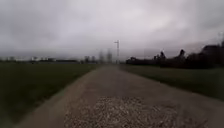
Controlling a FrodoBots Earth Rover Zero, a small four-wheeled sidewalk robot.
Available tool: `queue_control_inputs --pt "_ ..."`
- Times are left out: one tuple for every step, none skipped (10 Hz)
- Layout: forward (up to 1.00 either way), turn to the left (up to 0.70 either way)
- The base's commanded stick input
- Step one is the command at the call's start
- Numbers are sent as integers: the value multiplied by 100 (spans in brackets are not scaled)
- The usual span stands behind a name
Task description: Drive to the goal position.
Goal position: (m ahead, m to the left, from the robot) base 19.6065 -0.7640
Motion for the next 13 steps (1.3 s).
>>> queue_control_inputs --pt "85 0" --pt "85 0" --pt "85 0" --pt "85 0" --pt "85 0" --pt "85 0" --pt "85 0" --pt "85 0" --pt "85 0" --pt "85 0" --pt "85 0" --pt "85 0" --pt "85 0"
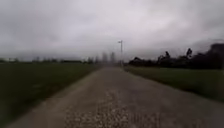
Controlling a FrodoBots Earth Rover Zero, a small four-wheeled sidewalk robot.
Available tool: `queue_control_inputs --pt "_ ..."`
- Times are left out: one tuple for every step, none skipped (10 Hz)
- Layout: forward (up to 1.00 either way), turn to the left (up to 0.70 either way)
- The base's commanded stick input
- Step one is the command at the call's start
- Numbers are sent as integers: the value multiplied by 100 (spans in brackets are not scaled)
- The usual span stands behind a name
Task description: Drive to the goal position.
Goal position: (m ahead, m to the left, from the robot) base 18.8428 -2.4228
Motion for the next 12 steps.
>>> queue_control_inputs --pt "85 1" --pt "85 2" --pt "85 3" --pt "85 3" --pt "85 3" --pt "85 3" --pt "85 0" --pt "85 0" --pt "85 1" --pt "85 1" --pt "85 2" --pt "85 3"
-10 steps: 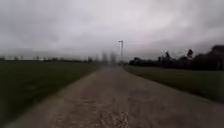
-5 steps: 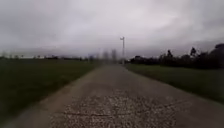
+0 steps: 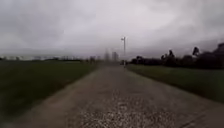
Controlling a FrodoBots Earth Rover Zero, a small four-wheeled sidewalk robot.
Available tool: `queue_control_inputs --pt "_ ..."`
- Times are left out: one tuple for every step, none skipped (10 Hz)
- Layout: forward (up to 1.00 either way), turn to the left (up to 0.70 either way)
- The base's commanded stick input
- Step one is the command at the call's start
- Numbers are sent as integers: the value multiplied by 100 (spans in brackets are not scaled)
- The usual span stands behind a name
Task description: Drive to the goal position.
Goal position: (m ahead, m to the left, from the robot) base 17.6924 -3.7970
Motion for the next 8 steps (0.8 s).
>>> queue_control_inputs --pt "85 3" --pt "85 3" --pt "85 3" --pt "85 3" --pt "85 3" --pt "85 10" --pt "85 17" --pt "85 18"
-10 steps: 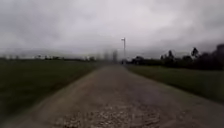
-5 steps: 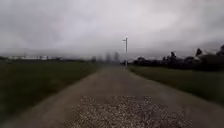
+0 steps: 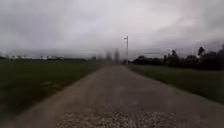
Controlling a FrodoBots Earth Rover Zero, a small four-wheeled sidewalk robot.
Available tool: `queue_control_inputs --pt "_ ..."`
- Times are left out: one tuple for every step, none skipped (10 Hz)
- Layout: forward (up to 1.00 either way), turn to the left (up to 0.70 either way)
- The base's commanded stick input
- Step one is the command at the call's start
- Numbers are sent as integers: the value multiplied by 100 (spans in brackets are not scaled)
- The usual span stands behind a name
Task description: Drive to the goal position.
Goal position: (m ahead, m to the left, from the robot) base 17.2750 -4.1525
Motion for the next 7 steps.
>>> queue_control_inputs --pt "85 9" --pt "85 2" --pt "85 2" --pt "85 2" --pt "85 2" --pt "85 2" --pt "85 2"
